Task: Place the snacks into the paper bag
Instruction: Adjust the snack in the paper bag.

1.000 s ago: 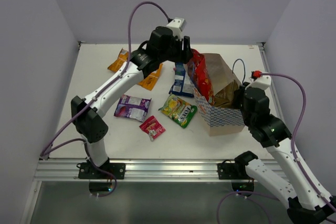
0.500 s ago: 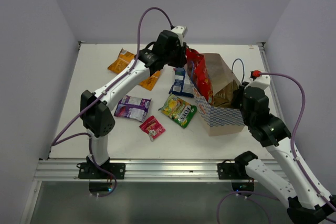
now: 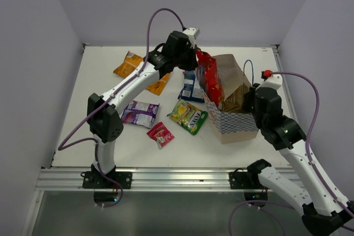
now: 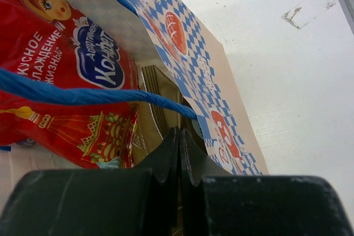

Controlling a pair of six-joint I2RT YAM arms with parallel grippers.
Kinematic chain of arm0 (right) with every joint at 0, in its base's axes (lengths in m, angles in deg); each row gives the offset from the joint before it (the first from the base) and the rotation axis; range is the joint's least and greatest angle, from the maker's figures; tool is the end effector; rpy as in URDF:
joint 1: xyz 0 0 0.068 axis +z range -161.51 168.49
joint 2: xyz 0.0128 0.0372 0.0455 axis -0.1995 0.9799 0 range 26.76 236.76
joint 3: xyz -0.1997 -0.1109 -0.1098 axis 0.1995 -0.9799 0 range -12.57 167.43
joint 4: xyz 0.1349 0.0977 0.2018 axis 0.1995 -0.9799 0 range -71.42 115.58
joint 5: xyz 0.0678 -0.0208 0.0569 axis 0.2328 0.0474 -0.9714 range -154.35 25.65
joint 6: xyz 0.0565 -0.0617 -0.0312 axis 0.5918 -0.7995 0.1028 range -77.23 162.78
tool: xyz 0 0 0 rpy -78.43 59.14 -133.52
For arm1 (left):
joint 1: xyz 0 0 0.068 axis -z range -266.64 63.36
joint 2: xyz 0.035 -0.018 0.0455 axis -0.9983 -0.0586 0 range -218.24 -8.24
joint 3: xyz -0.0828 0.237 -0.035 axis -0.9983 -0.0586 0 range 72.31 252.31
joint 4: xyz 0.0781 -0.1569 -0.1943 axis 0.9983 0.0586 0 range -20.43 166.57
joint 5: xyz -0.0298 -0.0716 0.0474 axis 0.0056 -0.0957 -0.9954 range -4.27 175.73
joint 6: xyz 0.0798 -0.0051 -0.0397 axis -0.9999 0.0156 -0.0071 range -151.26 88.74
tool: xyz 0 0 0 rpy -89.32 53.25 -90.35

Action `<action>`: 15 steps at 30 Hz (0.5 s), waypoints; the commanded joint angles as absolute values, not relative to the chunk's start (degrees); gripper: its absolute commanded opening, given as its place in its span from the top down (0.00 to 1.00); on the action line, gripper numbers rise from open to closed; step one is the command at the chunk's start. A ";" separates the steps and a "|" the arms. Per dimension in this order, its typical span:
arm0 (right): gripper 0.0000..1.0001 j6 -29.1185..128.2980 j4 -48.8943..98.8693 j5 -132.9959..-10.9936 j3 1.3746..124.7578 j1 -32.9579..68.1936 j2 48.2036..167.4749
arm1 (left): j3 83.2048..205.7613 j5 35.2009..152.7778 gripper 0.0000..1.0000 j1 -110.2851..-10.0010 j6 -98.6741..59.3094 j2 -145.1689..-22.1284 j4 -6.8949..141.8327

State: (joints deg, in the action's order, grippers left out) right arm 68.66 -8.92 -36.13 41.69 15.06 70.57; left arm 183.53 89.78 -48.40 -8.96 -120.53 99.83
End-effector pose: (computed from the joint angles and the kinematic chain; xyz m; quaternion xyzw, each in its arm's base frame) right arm 0.2009 0.0584 0.3270 0.1278 0.8144 0.0497 0.5639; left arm 0.3812 -0.3076 0.3150 0.1379 0.8604 -0.2734 0.4073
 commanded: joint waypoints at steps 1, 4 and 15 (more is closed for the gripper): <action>1.00 69.14 -8.07 -37.45 48.50 14.86 72.02 | 188.68 91.53 1.00 -46.31 -7.79 -116.10 92.88; 1.00 68.70 -9.83 -37.64 53.17 14.77 74.13 | 188.68 89.43 1.00 -43.77 -8.58 -113.02 90.68; 1.00 70.63 -15.72 -35.52 51.42 14.77 73.08 | 182.44 83.09 1.00 -39.27 -8.67 -109.49 87.15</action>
State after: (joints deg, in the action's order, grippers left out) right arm 69.28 -14.73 -36.89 52.14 15.06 74.50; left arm 183.60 86.29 -38.28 -8.89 -111.22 91.22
